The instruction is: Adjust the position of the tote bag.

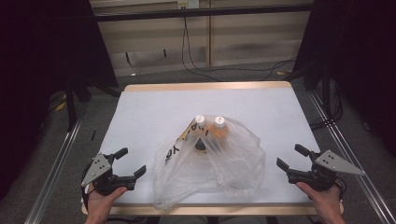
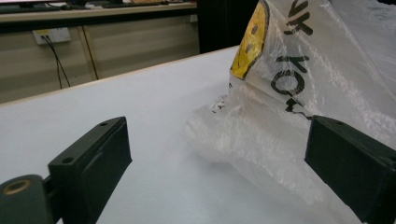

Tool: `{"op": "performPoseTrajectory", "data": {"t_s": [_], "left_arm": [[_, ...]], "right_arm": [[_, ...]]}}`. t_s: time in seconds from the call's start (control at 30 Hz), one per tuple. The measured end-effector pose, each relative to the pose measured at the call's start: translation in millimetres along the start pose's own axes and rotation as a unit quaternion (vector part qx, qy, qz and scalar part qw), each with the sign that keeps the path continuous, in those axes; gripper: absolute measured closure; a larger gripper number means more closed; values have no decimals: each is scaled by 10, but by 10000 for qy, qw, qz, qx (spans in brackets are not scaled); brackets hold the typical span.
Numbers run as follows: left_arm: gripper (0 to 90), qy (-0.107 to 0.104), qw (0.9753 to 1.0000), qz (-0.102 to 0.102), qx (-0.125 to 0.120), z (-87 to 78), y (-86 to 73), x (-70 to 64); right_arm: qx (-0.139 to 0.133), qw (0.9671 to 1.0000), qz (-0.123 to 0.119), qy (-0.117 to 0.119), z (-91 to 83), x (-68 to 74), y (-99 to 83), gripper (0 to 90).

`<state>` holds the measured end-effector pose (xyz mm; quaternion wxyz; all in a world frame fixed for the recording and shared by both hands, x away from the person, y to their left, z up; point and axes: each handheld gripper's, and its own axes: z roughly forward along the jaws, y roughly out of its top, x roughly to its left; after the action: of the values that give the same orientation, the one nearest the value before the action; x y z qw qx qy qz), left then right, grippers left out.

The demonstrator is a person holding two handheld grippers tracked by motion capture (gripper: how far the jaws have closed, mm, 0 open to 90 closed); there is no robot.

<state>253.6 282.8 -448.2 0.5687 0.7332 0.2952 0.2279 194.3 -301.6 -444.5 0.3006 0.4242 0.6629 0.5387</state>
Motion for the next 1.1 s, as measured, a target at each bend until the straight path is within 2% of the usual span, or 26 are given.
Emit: {"op": "performPoseTrajectory", "data": {"t_s": [0.07,0.1,0.13,0.17,0.27,0.37,0.4,0.5,0.53,0.6,0.63,0.67,0.73,0.77,0.87,0.97,1.0,1.1], "left_arm": [[82,4,10000,-15,-22,-6,-3,3],[97,-35,10000,23,-60,-25,-6,8],[101,-41,9999,-60,-113,-28,-9,-2],[104,-8,9999,-46,-122,-34,-7,-7],[135,20,10000,-8,-76,-32,-8,-18],[153,-62,10000,-64,-18,-23,-4,-21],[164,-77,9999,-66,2,-22,5,-34],[187,-92,9999,-91,24,-4,9,-52],[187,-105,9999,-78,73,0,7,-56],[188,-87,9999,-38,77,5,6,-53],[190,-86,9999,-60,74,21,0,-62],[189,-86,9999,-60,74,21,0,-62],[189,-99,9999,4,113,26,0,-65],[189,-77,9999,-61,95,26,0,-77],[189,-107,9999,-22,103,22,-3,-74],[189,-147,9998,-68,109,11,3,-77],[187,-147,9998,-68,109,11,3,-77],[177,-206,9997,-42,150,13,3,-77]], "right_arm": [[33,10000,3,6,-6,2,6,182],[76,9999,-17,77,-7,6,11,209],[114,9999,20,114,-10,18,16,227],[139,9998,-36,168,-8,25,18,236],[228,9993,-64,282,1,48,26,275],[307,9989,-56,362,0,64,39,306],[392,9979,-84,502,-13,86,55,362],[433,9968,21,668,-35,115,81,418],[475,9956,46,802,-41,121,87,441],[477,9951,64,863,-47,135,93,452],[514,9934,67,1023,-64,164,103,490],[514,9934,67,1023,-64,164,103,490],[504,9914,69,1204,-87,206,122,531],[508,9907,62,1258,-91,224,129,540],[556,9893,35,1351,-87,265,140,575],[650,9853,-84,1577,-61,349,150,628],[650,9853,-84,1577,-61,349,150,628],[704,9821,-113,1744,-37,441,163,655]]}}
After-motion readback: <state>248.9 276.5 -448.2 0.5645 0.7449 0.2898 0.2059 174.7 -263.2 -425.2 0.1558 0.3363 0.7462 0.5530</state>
